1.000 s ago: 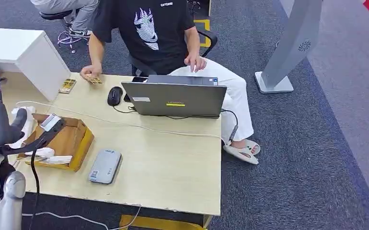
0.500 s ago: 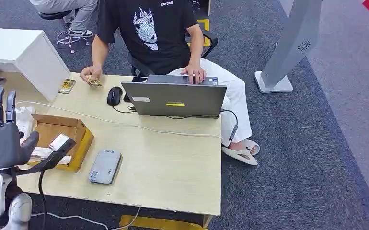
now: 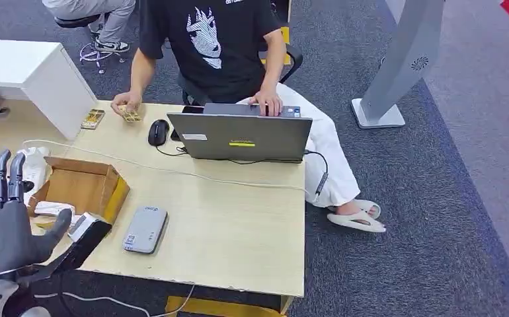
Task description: Pass the card to the sensor for recognition and then transmit it.
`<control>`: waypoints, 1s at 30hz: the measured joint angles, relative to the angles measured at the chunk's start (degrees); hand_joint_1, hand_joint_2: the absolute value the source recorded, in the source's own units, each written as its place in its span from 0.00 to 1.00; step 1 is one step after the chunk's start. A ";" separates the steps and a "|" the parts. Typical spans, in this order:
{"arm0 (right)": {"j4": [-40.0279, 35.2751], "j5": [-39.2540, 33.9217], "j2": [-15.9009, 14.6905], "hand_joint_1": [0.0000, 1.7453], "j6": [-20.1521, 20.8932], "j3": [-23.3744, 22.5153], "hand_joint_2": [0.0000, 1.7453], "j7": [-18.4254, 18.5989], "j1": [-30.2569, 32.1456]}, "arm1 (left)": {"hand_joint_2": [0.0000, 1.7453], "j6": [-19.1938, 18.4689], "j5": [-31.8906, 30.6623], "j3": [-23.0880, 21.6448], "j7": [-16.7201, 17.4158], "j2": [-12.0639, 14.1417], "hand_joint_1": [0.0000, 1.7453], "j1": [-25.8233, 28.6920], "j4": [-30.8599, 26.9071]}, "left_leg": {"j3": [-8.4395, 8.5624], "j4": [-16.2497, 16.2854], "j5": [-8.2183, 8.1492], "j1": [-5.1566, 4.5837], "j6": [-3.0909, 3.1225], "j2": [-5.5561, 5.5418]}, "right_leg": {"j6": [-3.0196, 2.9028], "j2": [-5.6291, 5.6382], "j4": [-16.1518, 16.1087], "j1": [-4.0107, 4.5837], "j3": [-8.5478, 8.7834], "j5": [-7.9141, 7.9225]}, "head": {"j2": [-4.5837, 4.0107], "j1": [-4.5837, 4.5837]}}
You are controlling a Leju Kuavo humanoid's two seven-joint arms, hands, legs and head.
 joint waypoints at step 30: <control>-5.33 -14.43 -0.02 0.00 3.37 7.08 1.00 8.35 1.12 | 1.00 -19.64 -1.14 13.05 -8.63 -5.55 0.00 2.79 -1.16 | 0.01 0.00 0.00 -0.01 0.00 0.09 | -0.01 0.08 0.00 -0.01 -0.07 0.01 | 0.00 0.02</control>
